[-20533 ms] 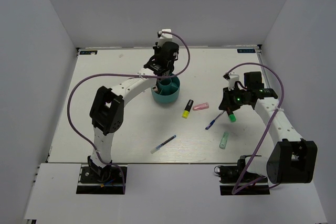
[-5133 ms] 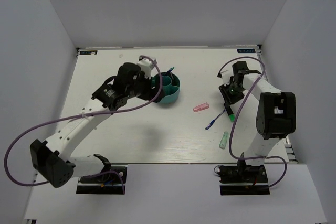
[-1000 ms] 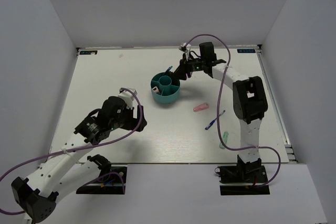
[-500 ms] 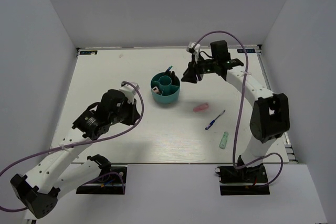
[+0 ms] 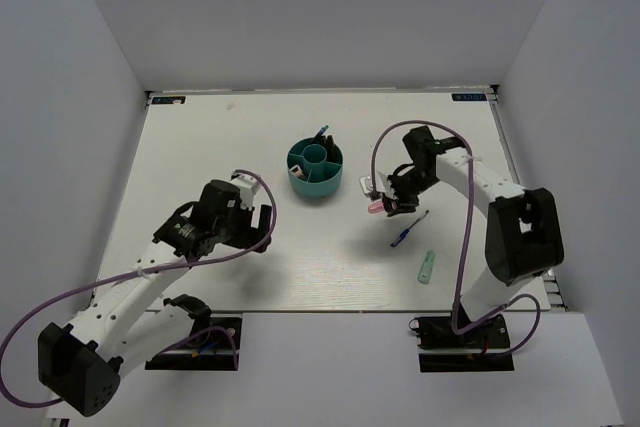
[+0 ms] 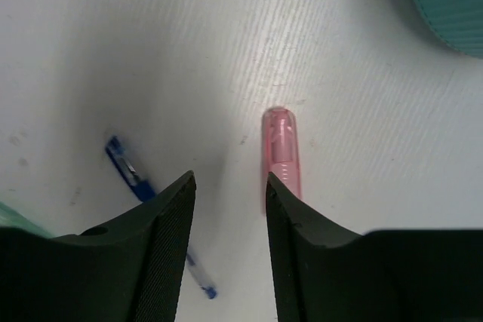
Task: Sort the stationery into containers
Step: Grab a piece of stationery with the right arm
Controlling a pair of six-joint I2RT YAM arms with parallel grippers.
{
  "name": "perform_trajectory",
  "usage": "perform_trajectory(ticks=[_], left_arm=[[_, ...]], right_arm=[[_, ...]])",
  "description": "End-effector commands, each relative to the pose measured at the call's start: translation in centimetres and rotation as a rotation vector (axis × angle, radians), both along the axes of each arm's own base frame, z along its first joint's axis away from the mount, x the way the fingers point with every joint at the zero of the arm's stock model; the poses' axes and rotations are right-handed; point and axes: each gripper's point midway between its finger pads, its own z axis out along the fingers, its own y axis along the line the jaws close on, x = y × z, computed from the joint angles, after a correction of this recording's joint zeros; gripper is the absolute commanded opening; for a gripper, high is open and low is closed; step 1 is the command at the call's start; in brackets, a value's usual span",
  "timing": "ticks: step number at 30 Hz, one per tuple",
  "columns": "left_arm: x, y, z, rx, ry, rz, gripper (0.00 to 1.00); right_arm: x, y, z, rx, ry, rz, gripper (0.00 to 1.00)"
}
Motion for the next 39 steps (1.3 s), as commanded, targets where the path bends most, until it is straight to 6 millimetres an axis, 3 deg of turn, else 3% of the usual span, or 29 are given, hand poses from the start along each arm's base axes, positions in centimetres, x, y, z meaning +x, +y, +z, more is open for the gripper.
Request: perform_trajectory(ticks=[1, 8, 13, 22, 32, 35, 39], left_arm=[[0.2, 0.1, -0.6, -0.016, -0.044, -0.003, 1.0], [0.5, 0.8, -0.4, -0.02, -0.085, 0.021, 1.0], [0.5, 1.0, -0.7, -0.034, -0.067, 0.033, 1.0], [0.5, 0.9, -0.7, -0.045, -0.062, 0.037, 1.0], [0.5, 1.1, -0.5, -0.046, -0.071, 0.039, 1.0], [0.5, 1.1, -0.6, -0.044, -0.072, 0.037, 1.0], [0.4, 1.2, -0.6, -0.039, -0.076, 0.038, 1.0]], right_arm=[[2.4, 0.2, 0.5, -0.034, -0.131, 0.147, 0.46], [4.4, 0.6, -2.4, -0.088, -0.117, 0.147, 0.49], [4.5, 0.7, -4.0, -0.124, -0.098, 0.146, 0.49], [6.0, 1.3, -5.1, -0.155, -0.082, 0.113, 0.5], [4.9, 0.2, -7.2, -0.276, -0.002, 0.143, 0.5], [4.6, -0.4, -7.8, -0.325, 0.034, 0.146, 0.43], [3.9, -0.8, -8.5, -0.358, 0.086, 0.123, 0.03]])
